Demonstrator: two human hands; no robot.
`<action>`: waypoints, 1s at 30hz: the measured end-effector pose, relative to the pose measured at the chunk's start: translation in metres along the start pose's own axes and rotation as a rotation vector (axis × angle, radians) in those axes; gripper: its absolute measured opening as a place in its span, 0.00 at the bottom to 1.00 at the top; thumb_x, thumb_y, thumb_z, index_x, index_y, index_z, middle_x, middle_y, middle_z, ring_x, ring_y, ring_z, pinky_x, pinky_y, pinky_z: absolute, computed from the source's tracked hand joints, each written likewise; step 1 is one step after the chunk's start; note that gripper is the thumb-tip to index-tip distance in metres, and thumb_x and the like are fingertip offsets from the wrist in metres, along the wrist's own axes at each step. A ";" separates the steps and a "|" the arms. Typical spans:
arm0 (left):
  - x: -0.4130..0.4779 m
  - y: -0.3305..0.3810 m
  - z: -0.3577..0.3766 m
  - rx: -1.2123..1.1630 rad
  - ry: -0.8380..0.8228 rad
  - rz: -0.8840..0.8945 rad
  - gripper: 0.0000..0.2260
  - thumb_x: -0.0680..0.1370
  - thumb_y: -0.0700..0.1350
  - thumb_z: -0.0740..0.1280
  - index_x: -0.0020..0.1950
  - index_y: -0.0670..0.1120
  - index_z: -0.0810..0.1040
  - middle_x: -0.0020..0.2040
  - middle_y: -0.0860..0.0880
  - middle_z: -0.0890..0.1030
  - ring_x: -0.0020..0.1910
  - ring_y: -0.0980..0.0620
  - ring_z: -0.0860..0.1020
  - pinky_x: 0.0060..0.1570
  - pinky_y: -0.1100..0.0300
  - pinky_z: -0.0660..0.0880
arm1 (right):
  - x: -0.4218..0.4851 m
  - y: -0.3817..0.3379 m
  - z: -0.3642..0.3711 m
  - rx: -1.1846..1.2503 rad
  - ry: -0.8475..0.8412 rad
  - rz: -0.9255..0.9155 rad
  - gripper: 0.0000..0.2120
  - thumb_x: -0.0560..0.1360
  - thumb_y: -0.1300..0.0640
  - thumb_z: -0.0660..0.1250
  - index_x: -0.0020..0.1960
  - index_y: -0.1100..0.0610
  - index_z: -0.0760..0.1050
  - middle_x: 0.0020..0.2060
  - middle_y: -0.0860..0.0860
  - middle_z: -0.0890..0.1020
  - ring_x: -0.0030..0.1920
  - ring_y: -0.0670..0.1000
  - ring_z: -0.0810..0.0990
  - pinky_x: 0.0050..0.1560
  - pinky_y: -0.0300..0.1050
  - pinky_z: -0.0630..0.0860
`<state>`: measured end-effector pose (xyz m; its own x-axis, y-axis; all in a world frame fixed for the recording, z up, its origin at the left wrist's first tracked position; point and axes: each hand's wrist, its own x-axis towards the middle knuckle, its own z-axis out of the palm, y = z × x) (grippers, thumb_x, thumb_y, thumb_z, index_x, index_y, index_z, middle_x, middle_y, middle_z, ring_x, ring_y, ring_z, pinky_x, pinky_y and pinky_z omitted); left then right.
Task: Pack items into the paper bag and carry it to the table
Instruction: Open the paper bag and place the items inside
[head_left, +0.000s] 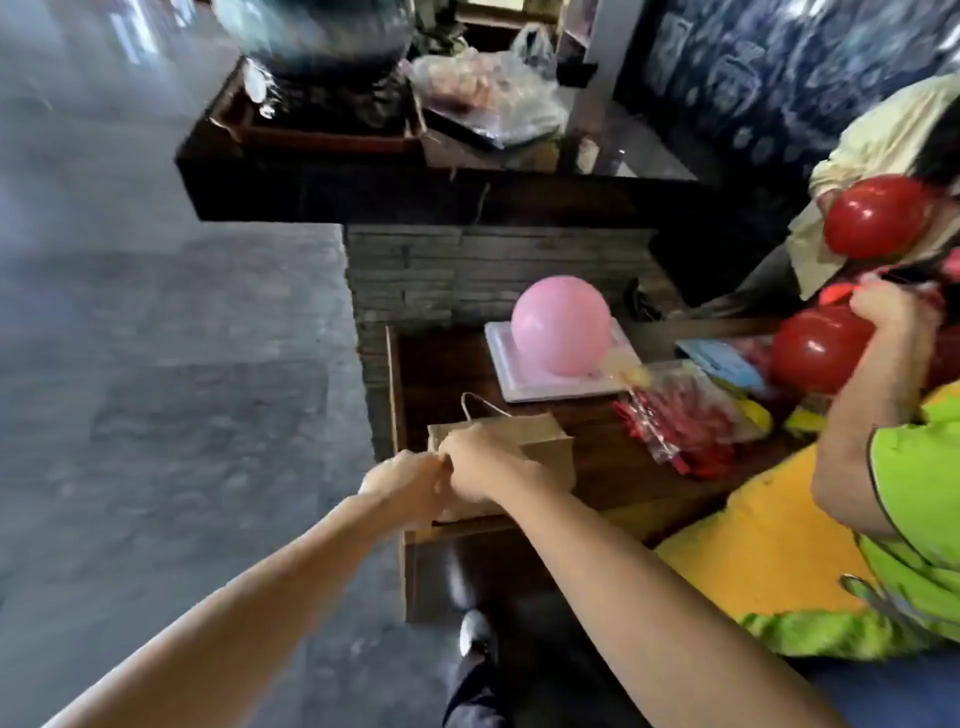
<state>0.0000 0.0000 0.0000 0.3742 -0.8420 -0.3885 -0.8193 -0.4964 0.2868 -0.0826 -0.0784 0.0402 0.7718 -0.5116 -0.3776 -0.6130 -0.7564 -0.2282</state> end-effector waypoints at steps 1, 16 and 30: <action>0.009 0.010 0.002 -0.010 0.065 0.023 0.14 0.72 0.51 0.61 0.55 0.53 0.78 0.51 0.47 0.83 0.51 0.42 0.82 0.45 0.51 0.80 | 0.001 0.014 -0.003 0.011 0.067 0.006 0.09 0.72 0.57 0.66 0.51 0.55 0.81 0.51 0.58 0.83 0.51 0.60 0.81 0.47 0.50 0.78; 0.071 -0.015 0.040 -0.310 0.305 -0.077 0.04 0.70 0.51 0.74 0.44 0.58 0.87 0.41 0.64 0.79 0.42 0.60 0.77 0.41 0.64 0.78 | 0.050 0.178 0.045 0.271 0.275 -0.045 0.12 0.69 0.67 0.67 0.45 0.53 0.81 0.42 0.48 0.82 0.46 0.51 0.76 0.48 0.49 0.77; 0.074 -0.003 0.017 -0.960 0.383 -0.368 0.23 0.71 0.40 0.75 0.63 0.57 0.77 0.55 0.55 0.83 0.53 0.56 0.81 0.49 0.59 0.81 | 0.050 0.202 0.031 1.237 0.239 0.461 0.17 0.71 0.54 0.72 0.59 0.46 0.80 0.51 0.41 0.83 0.54 0.44 0.80 0.56 0.45 0.78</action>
<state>0.0229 -0.0576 -0.0446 0.7731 -0.5359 -0.3395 -0.0131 -0.5485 0.8360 -0.1735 -0.2442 -0.0525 0.3874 -0.7726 -0.5030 -0.4738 0.3012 -0.8275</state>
